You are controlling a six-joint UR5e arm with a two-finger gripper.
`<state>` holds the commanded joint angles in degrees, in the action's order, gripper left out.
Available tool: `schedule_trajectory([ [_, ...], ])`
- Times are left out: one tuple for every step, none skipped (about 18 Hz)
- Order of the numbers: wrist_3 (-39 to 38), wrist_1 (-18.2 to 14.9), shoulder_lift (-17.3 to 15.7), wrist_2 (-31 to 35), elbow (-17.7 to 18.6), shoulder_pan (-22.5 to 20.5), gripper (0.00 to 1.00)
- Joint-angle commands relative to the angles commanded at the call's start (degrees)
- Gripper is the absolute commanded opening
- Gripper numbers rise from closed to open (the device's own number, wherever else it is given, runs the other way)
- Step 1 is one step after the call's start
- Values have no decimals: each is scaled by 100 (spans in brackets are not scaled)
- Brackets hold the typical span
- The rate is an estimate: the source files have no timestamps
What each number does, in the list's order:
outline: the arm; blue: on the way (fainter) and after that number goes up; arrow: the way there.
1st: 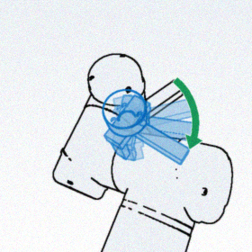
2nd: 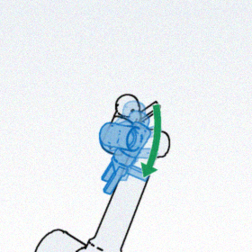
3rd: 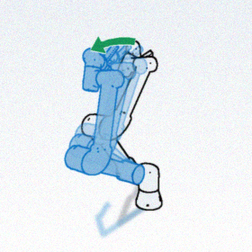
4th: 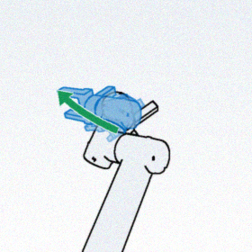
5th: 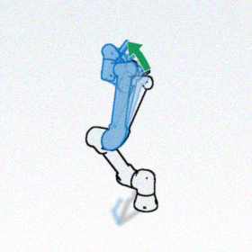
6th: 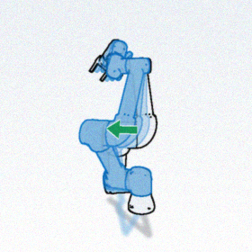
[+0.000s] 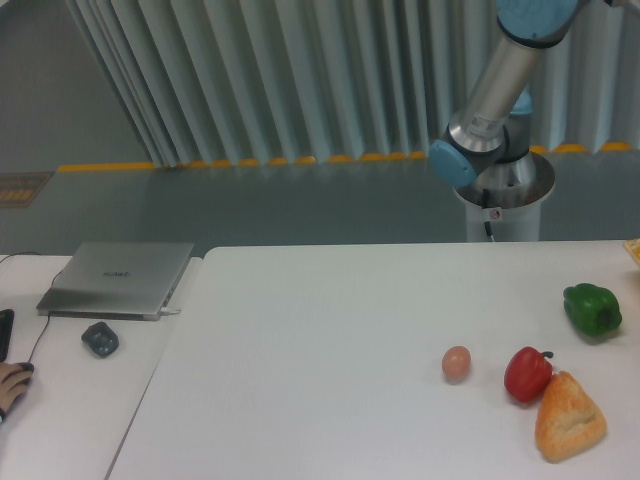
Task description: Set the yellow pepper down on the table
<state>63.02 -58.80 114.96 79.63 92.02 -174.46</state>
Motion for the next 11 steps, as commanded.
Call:
schedule_trajectory([
  [0, 0, -26, 0, -9, 0, 63],
  [0, 0, -53, -9, -35, 0, 52],
  [0, 0, -70, -9, -70, 9, 43],
  [9, 0, -105, -9, -79, 17, 41],
  [9, 0, -140, -9, -79, 52, 41],
  [0, -17, -210, 0, -79, 96, 41],
  [0, -26, -263, 9, -79, 123, 41],
  [0, -35, -342, 9, -79, 201, 41],
  [-9, -70, -430, 17, -62, 237, 41],
  [-26, -79, -544, 18, -27, 272, 41],
  [-105, -131, -658, 18, 0, 359, 41],
])
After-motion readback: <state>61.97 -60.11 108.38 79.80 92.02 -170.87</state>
